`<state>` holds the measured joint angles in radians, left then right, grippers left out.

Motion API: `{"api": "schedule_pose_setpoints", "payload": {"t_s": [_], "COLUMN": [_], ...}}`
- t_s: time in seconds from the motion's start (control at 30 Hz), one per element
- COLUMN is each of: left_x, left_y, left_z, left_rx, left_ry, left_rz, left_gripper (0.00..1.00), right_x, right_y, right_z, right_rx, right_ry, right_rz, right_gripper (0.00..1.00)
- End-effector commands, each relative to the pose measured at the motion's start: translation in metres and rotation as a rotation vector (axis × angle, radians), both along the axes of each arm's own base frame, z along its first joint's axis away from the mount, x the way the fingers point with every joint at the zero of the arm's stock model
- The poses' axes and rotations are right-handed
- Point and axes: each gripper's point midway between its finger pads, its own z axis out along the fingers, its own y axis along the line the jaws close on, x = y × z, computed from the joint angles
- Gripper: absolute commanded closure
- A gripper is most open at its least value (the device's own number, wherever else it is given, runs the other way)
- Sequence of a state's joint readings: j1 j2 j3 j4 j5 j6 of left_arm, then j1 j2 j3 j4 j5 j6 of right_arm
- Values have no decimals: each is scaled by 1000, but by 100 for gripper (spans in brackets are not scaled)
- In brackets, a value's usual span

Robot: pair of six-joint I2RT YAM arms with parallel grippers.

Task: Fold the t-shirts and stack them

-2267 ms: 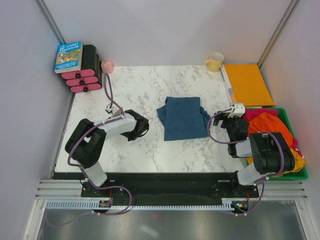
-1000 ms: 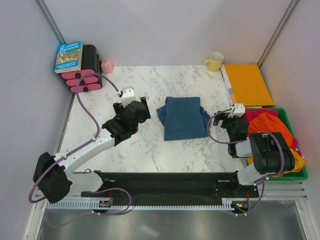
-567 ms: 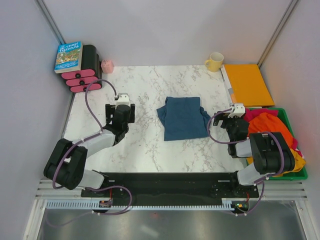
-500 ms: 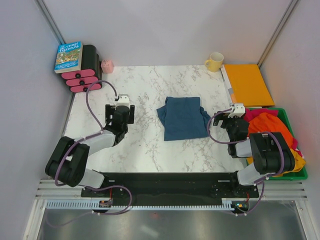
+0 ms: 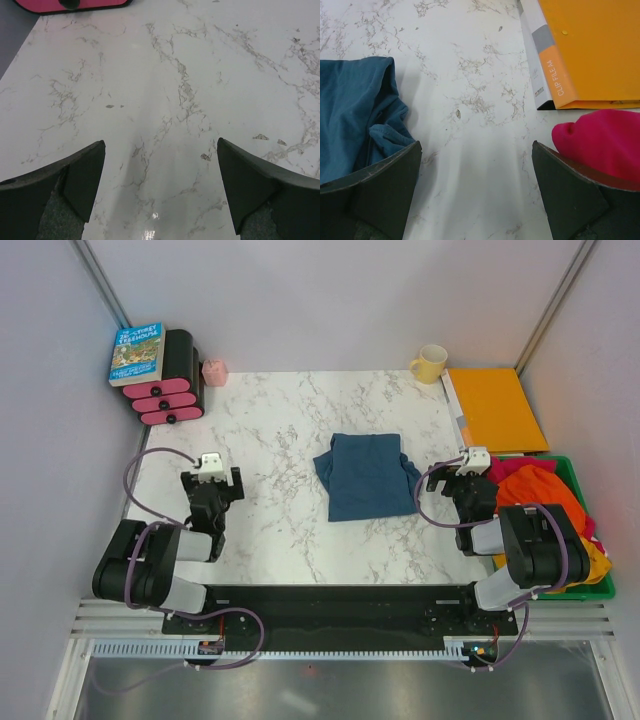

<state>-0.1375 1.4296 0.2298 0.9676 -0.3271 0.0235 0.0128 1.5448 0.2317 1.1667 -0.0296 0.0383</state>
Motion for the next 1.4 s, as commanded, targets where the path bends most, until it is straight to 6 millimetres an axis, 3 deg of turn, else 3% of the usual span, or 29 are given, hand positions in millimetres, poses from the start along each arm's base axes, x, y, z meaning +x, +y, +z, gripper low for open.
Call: {"api": "schedule_pose_setpoints", "payload": {"t_s": [0.0,0.03,0.07,0.2,0.7,0.9,1.03,1.3,1.37], "left_x": [13,12,16,10,11,13,12,9,8], "left_y": [-15,-16,-12,-2,-3,-12,-39,-52,-51], "left_z": [27,25,39,37,35,35,33,35,36], "left_rx": [-53,-58,-87,-104,-100,-85,-42,-23,-23], "left_ry": [-134,-119,-194,-198,-185,-173,-149,-164,-167], "left_rz": [-98,-126,-114,-51,-60,-115,-296,-380,-377], "left_gripper": [0,0,0,0,0,0,0,0,0], "right_x": [6,6,6,6,6,6,6,12,17], "right_y": [2,2,3,2,2,2,2,-3,22], "right_z": [14,14,14,14,14,14,14,12,28], "right_rx": [6,6,6,5,6,6,6,-10,-104], "right_ry": [-51,-49,-48,-49,-49,-48,-49,-15,14], "right_rz": [14,14,15,12,12,14,12,-46,16], "right_gripper": [2,2,2,2,2,2,2,2,2]}}
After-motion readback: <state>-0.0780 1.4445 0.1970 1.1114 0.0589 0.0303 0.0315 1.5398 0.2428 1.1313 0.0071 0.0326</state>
